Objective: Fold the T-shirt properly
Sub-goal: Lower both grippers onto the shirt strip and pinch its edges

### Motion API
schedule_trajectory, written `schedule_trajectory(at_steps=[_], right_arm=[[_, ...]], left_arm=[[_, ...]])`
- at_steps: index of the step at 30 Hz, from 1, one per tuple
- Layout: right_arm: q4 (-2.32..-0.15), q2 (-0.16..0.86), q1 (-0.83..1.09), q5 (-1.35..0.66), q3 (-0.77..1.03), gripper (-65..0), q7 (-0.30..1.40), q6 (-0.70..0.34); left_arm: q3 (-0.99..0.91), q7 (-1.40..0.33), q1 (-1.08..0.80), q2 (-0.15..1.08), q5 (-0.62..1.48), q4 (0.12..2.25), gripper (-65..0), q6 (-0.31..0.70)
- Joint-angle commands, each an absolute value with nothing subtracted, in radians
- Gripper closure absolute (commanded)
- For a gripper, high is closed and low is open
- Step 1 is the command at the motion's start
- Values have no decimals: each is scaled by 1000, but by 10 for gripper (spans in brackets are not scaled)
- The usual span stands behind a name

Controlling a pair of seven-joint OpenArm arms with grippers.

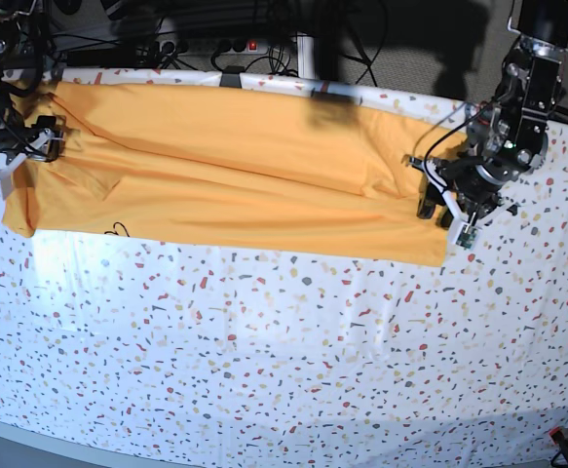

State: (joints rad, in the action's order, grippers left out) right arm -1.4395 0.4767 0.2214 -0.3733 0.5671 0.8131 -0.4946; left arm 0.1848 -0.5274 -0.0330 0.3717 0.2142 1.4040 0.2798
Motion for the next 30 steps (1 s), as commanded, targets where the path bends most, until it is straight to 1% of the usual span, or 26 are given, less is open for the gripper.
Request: schedule_trajectory(at_steps=[1, 5, 7, 11, 14, 17, 19, 21, 23, 26, 28, 30], right_arm=[[-1450, 501, 212, -382, 576, -340, 809, -484], [-1457, 501, 187, -435, 576, -340, 811, -506], [-1474, 501, 173, -470, 576, -340, 840, -521], [-1556, 501, 166, -522, 576, -340, 866, -565], [-1639, 501, 166, -552, 576, -340, 876, -609], [-1704, 501, 166, -613, 576, -340, 902, -622], [-1711, 498, 166, -669, 576, -340, 905, -622], [-1707, 469, 167, -671, 576, -340, 907, -622], [-1694, 422, 167, -636, 576, -340, 906, -635], [-1667, 349, 167, -551, 576, -340, 894, -698], [-1642, 316, 166, -531, 574, -340, 871, -698], [-1601, 303, 166, -530, 565, -340, 839, -698]], left_arm=[[184, -657, -44, 382, 147, 1376, -237, 233], [184, -661, -44, 383, 147, 1404, -236, 233], [184, -692, -44, 383, 147, 1446, -236, 233], [184, -782, -44, 383, 147, 1597, -237, 233], [184, -793, -45, 383, 149, 1723, -236, 233], [184, -787, -44, 382, 168, 1803, -236, 233], [184, -746, -47, 382, 206, 1805, -236, 233], [184, -733, -51, 377, 242, 1781, -236, 233], [184, -733, -53, 361, 244, 1736, -236, 234], [184, -732, -53, 330, 244, 1661, -236, 236], [184, -719, -53, 306, 243, 1604, -236, 237], [184, -685, -52, 278, 234, 1534, -236, 237]])
